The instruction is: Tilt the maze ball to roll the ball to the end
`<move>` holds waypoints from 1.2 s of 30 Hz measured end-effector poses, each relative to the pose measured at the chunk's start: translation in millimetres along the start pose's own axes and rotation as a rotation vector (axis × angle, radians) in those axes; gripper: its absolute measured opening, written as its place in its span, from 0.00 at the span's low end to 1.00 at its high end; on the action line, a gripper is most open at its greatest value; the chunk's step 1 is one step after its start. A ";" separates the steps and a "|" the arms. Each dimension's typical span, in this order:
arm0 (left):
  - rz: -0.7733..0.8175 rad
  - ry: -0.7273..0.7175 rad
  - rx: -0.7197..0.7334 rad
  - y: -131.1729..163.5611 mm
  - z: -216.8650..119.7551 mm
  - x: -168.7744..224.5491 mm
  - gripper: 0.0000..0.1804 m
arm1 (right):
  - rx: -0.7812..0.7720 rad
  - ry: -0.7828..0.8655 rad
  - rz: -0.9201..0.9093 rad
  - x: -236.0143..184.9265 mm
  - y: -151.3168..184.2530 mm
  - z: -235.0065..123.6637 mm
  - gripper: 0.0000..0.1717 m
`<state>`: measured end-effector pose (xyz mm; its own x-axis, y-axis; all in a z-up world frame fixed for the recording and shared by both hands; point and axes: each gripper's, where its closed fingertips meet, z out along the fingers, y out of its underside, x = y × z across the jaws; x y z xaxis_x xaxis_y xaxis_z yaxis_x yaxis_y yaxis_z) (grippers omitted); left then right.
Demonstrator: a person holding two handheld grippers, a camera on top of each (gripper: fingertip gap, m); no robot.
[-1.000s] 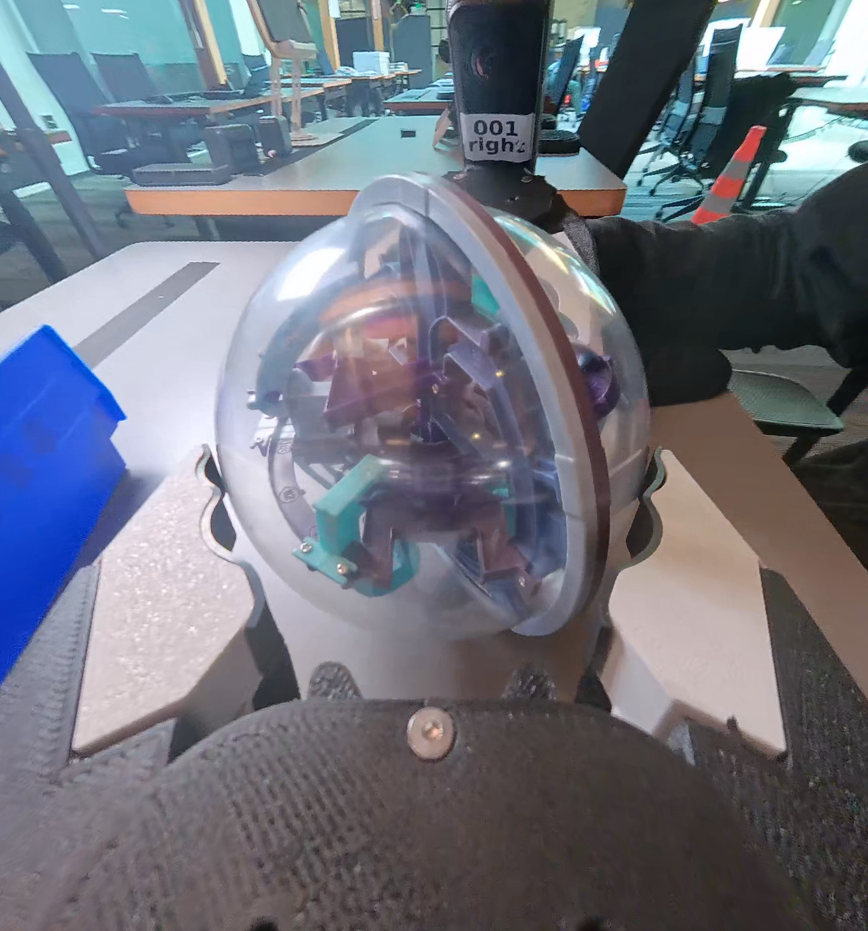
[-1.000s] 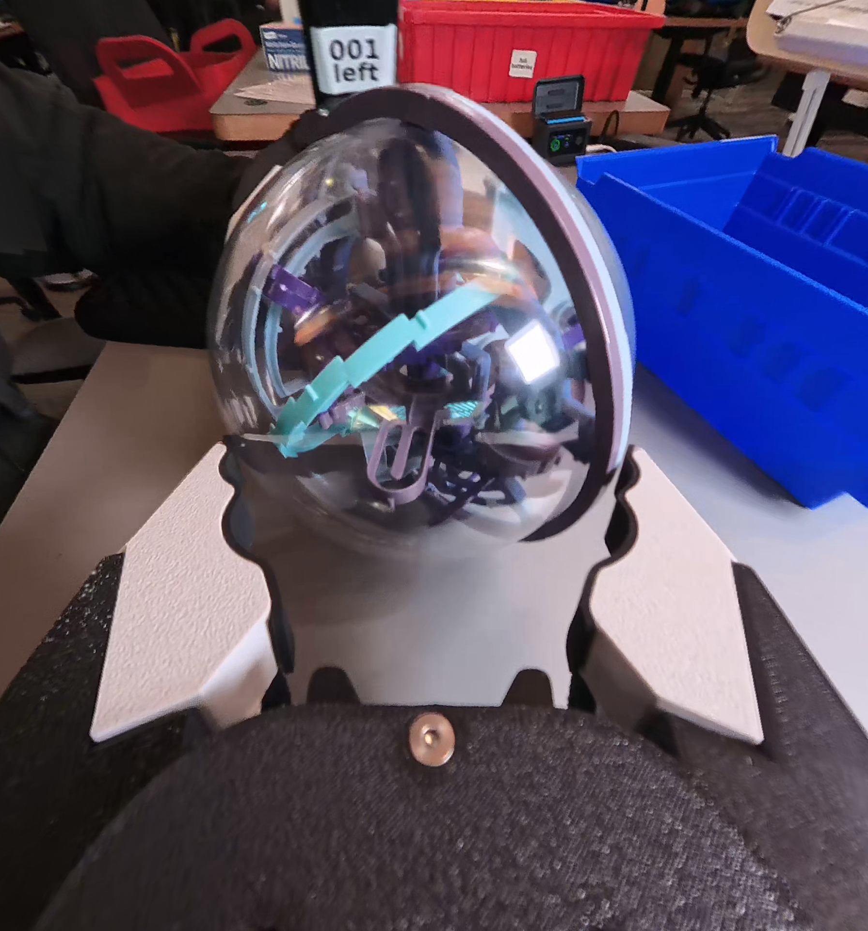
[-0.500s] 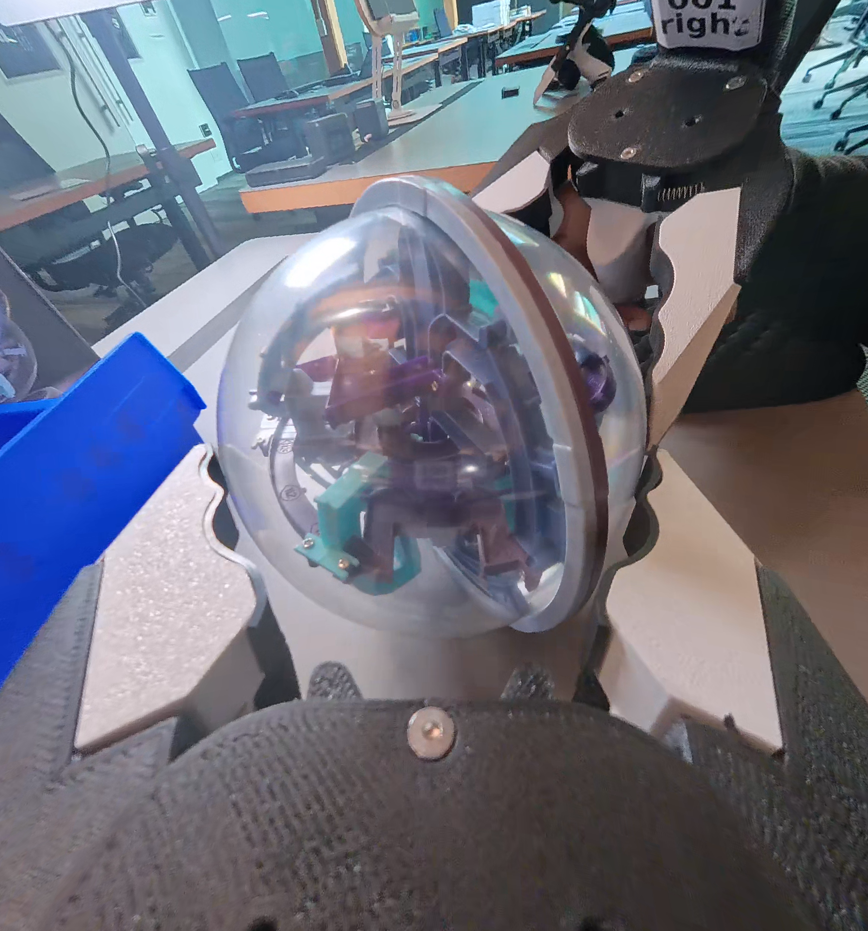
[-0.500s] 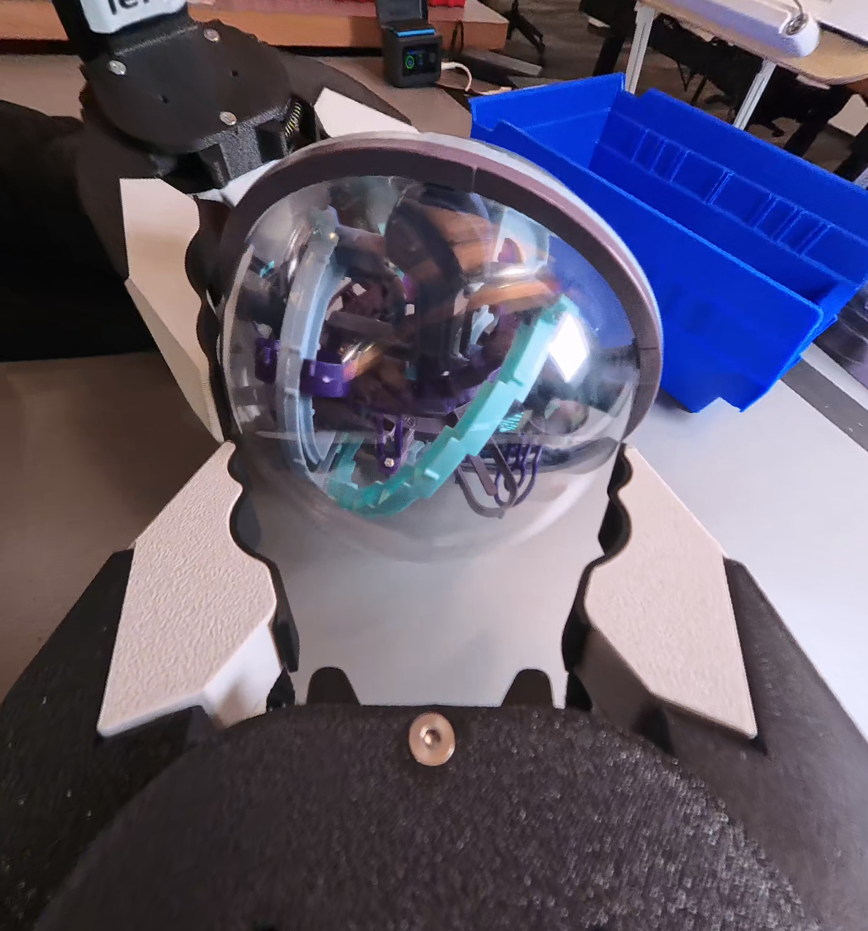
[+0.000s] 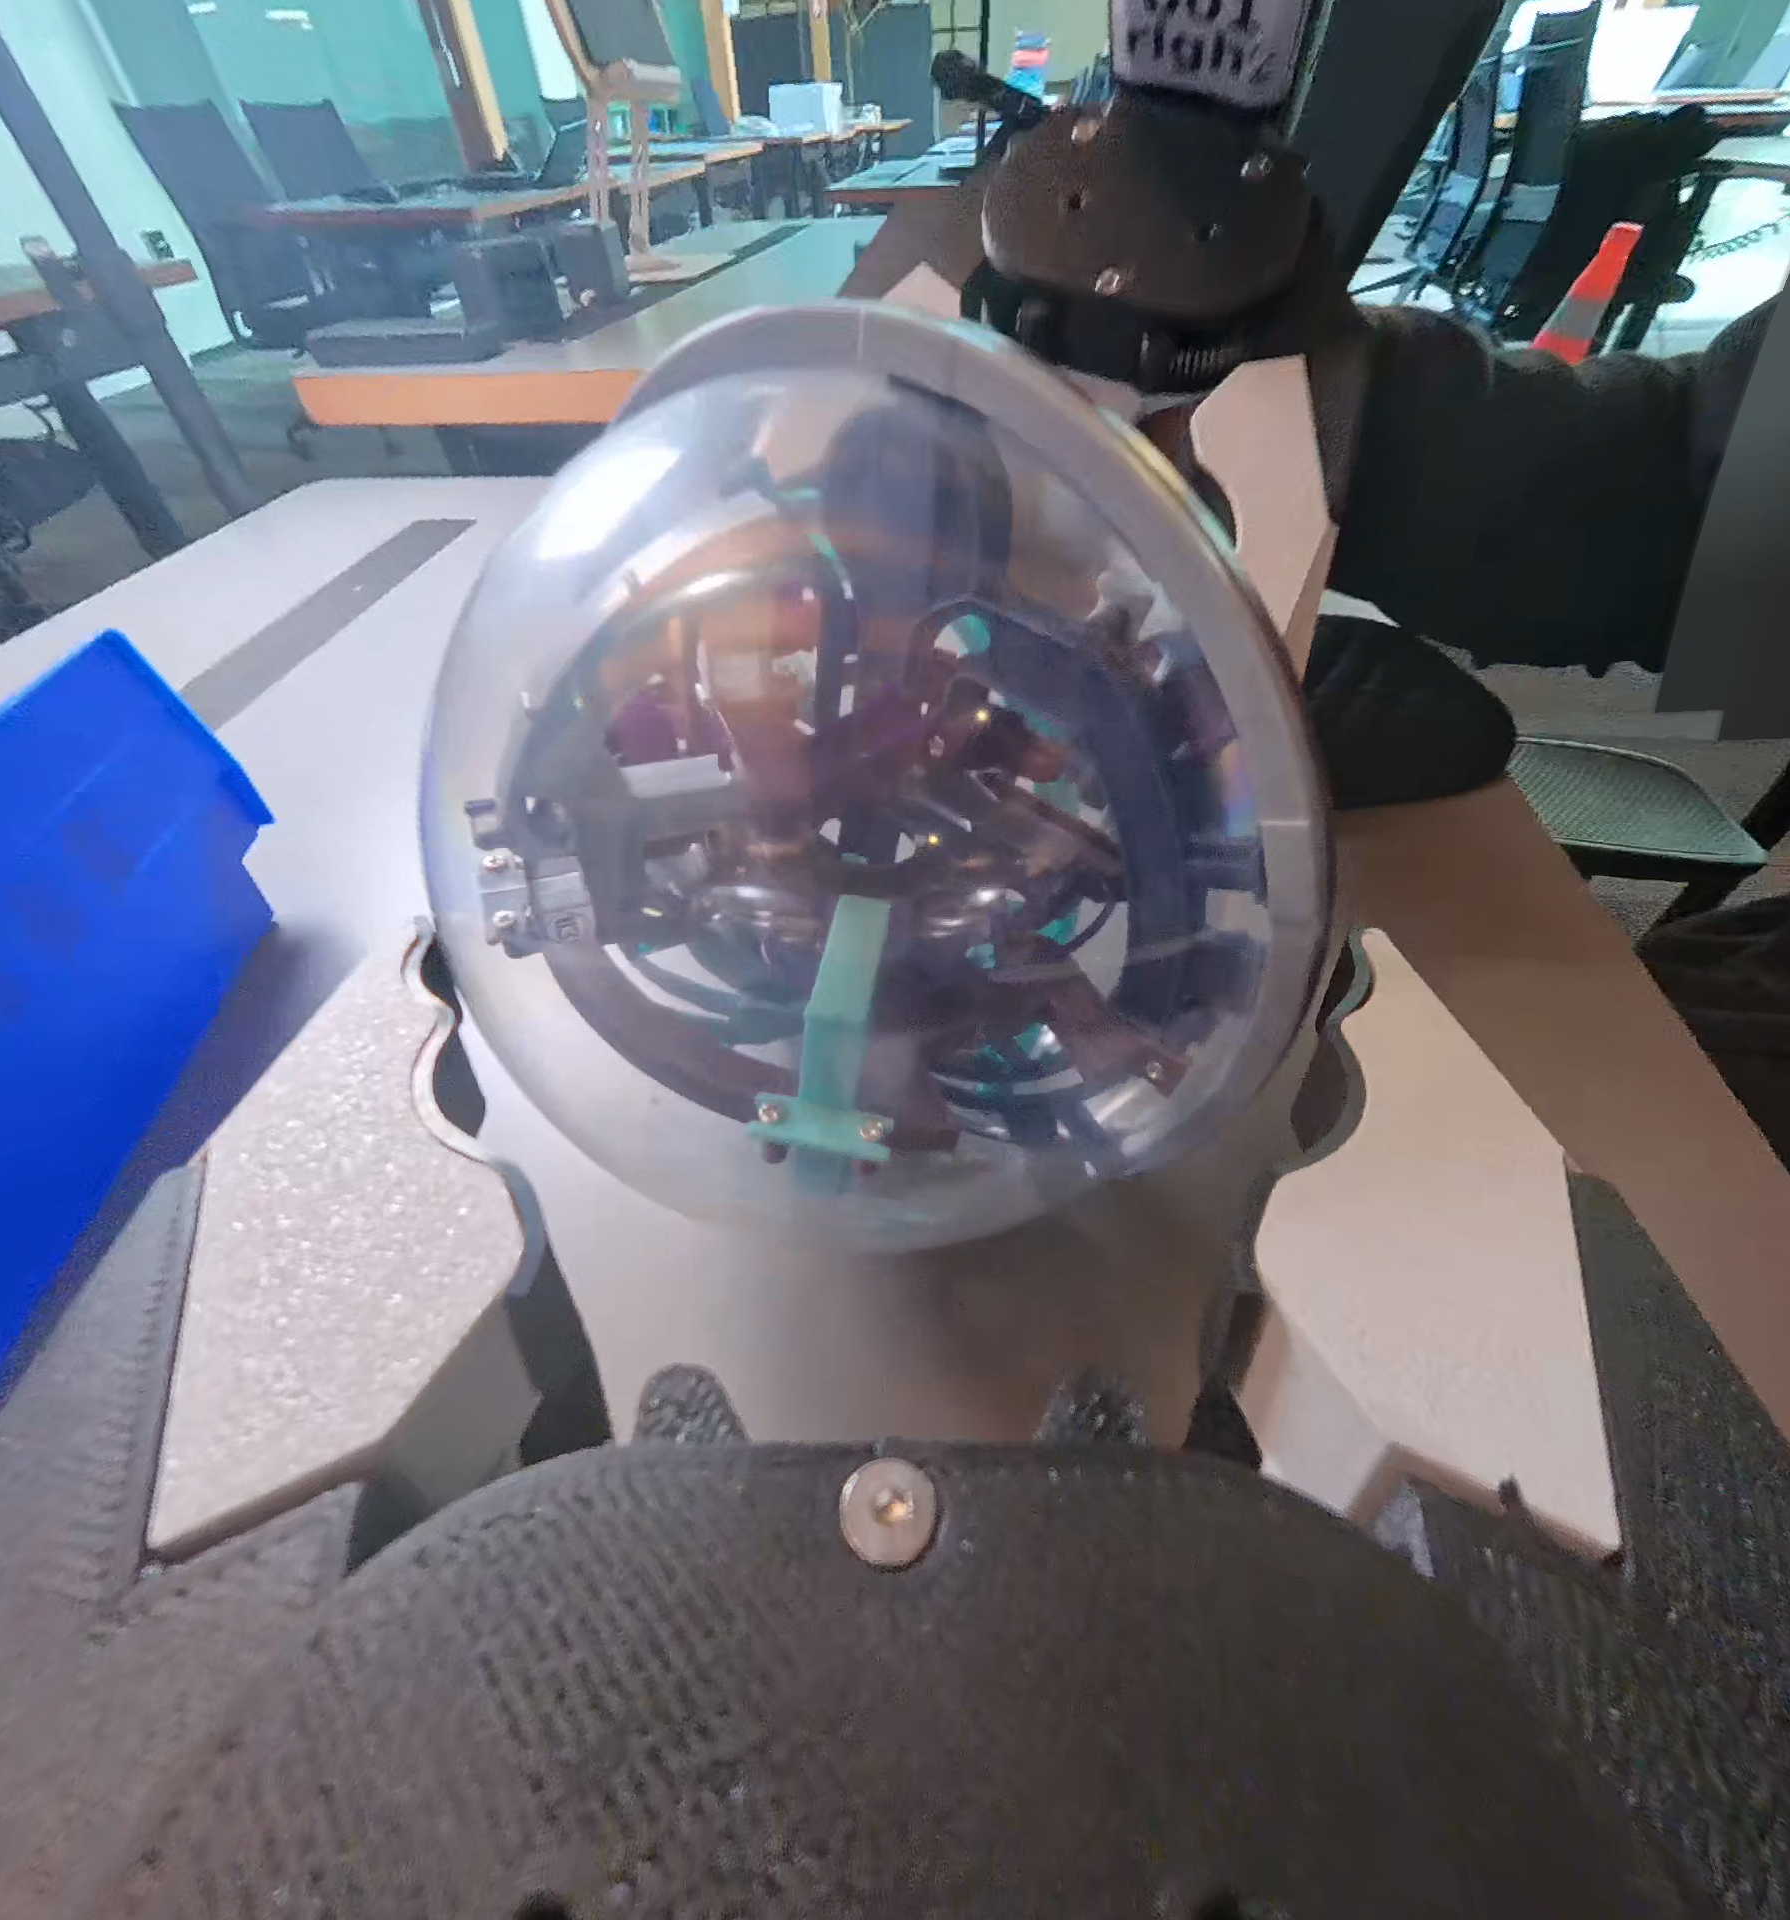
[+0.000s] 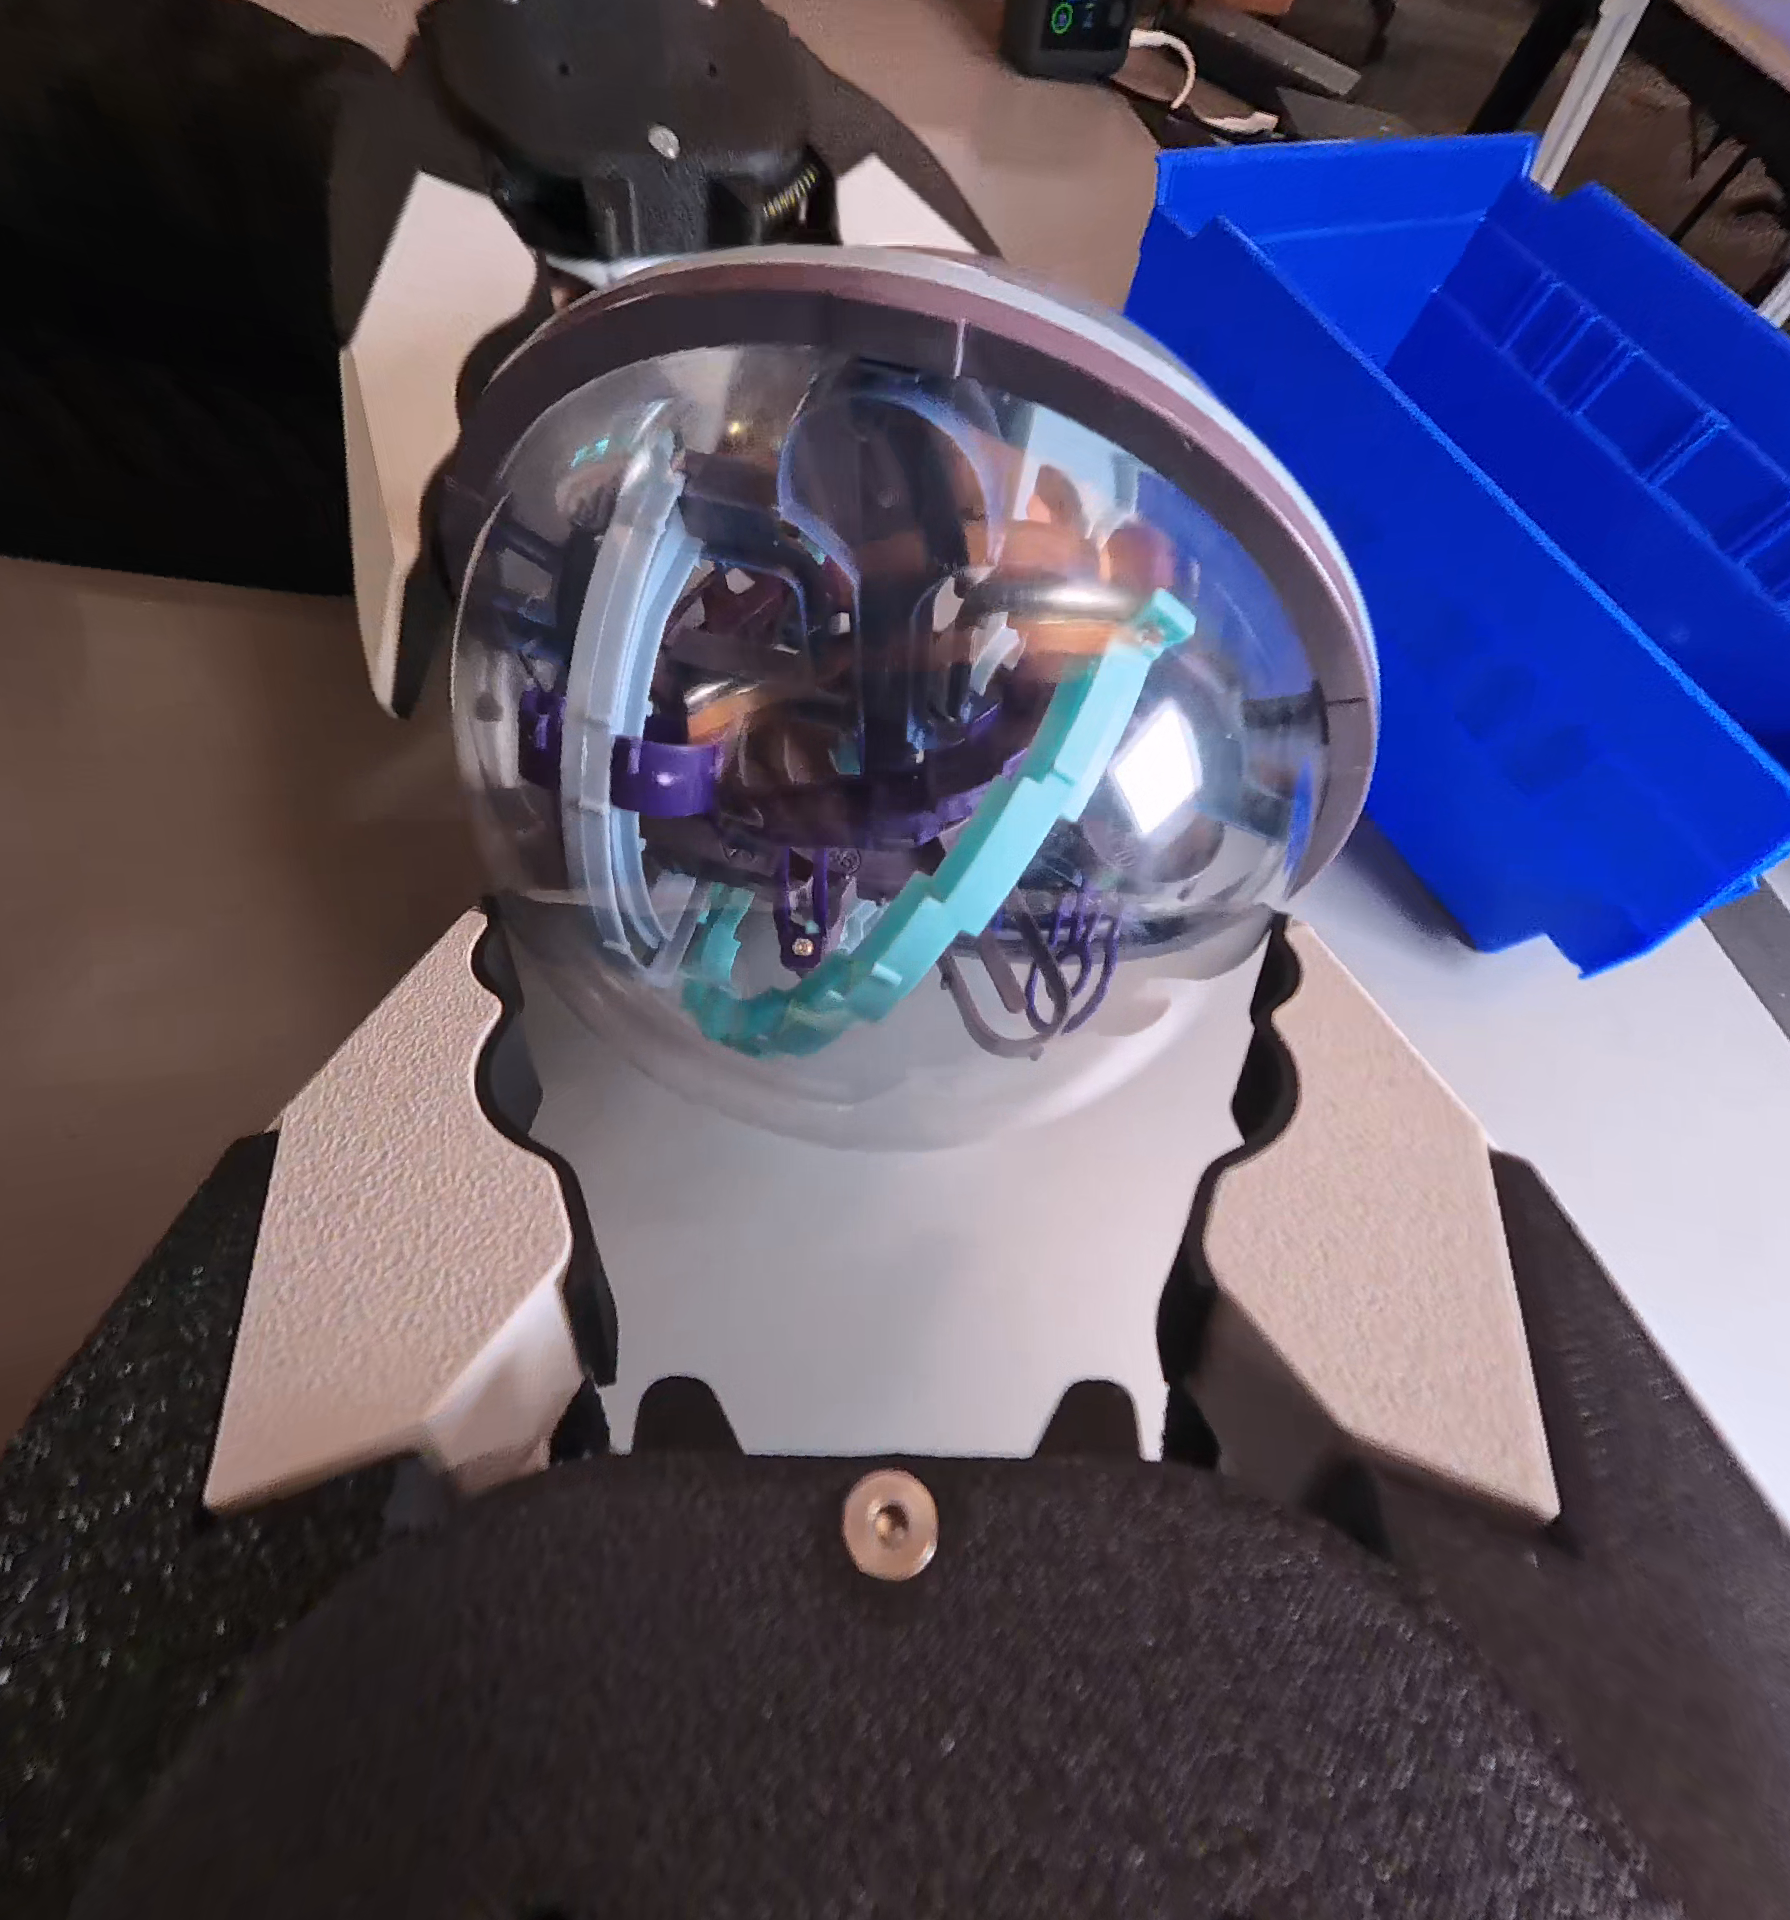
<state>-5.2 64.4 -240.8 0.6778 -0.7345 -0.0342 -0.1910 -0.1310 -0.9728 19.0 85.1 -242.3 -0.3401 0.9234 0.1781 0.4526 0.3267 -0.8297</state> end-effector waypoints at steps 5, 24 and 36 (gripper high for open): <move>-0.031 -0.010 -0.007 4.9 -4.0 -5.9 0.87 | 0.017 -0.026 0.001 3.2 -6.8 5.2 0.79; -0.145 0.008 -0.154 38.5 -3.1 -9.6 0.85 | 0.149 -0.023 0.135 6.6 7.7 16.9 0.79; 0.106 -0.032 0.019 -15.8 -21.7 -8.3 0.83 | 0.156 -0.034 0.132 9.8 0.6 18.4 0.77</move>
<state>-23.2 58.2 -220.2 0.6770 -0.7218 -0.1440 -0.2492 -0.0407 -0.9676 0.8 90.7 -250.8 -0.3148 0.9480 0.0467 0.3625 0.1656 -0.9172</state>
